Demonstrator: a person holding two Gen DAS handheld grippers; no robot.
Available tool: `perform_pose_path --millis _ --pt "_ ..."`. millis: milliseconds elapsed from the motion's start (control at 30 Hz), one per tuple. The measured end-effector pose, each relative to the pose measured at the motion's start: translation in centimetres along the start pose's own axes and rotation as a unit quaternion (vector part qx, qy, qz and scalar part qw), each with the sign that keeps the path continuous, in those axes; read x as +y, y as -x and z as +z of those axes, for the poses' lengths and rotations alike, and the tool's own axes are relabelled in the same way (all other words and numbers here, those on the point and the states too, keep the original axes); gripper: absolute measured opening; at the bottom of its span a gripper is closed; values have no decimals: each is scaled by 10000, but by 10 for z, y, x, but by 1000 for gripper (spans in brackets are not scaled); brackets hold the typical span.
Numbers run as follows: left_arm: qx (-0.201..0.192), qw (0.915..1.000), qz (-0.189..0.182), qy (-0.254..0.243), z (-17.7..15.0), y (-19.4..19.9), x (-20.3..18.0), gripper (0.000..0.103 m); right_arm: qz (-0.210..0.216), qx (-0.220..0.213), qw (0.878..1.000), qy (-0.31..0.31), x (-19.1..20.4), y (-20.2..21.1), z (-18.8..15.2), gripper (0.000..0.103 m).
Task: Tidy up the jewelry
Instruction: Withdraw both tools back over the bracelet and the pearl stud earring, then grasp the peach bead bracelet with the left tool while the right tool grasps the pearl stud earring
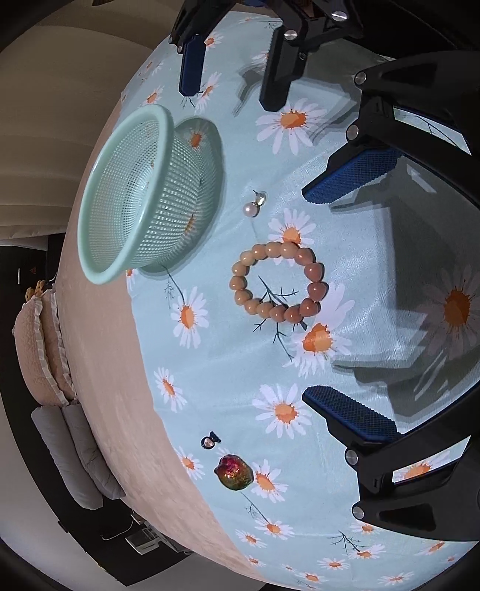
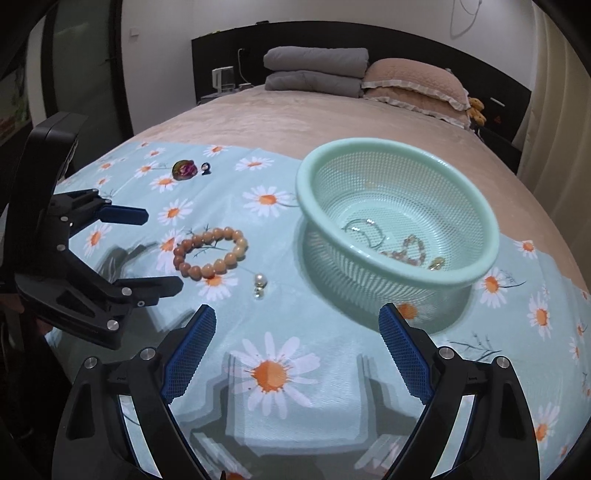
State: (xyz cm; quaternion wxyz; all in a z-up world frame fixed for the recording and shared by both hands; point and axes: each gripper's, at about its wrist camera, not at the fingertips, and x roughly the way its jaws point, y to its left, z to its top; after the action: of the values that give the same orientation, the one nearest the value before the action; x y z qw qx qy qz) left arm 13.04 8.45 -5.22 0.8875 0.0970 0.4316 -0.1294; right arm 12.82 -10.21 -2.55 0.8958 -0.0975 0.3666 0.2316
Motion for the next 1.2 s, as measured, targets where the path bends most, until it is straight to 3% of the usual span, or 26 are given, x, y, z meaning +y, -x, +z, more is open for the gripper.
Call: perform_pose_path --millis 233,433,633,733,800,867,933,967,1000,1200 --pt "80 9999 -102 -8 -4 -23 2 97 198 169 9997 -40 12 -44 -18 73" --pt "77 9996 -126 220 3 -42 15 97 236 43 9997 -55 11 -60 -6 72" --pt "-68 9993 -11 370 6 -53 21 99 240 125 9996 -126 8 -71 0 65" --pt "-148 9993 -12 335 5 -54 20 98 379 97 9992 45 15 -70 2 42" --pt "-200 9993 -110 294 4 -51 19 87 630 135 9977 201 21 -72 4 18" --pt "-255 9994 -213 138 4 -45 13 71 779 182 9965 226 23 -75 6 11" --pt "-209 9991 -360 38 3 -41 8 54 815 219 9962 192 22 -75 7 11" --pt "-150 9979 -615 115 3 -39 9 35 828 225 9962 176 21 -74 7 11" --pt "-117 9972 -708 223 4 -37 11 28 833 238 9961 160 21 -73 7 11" --pt "0 9940 -966 505 -1 -30 21 24 749 320 9966 156 23 -67 4 11"
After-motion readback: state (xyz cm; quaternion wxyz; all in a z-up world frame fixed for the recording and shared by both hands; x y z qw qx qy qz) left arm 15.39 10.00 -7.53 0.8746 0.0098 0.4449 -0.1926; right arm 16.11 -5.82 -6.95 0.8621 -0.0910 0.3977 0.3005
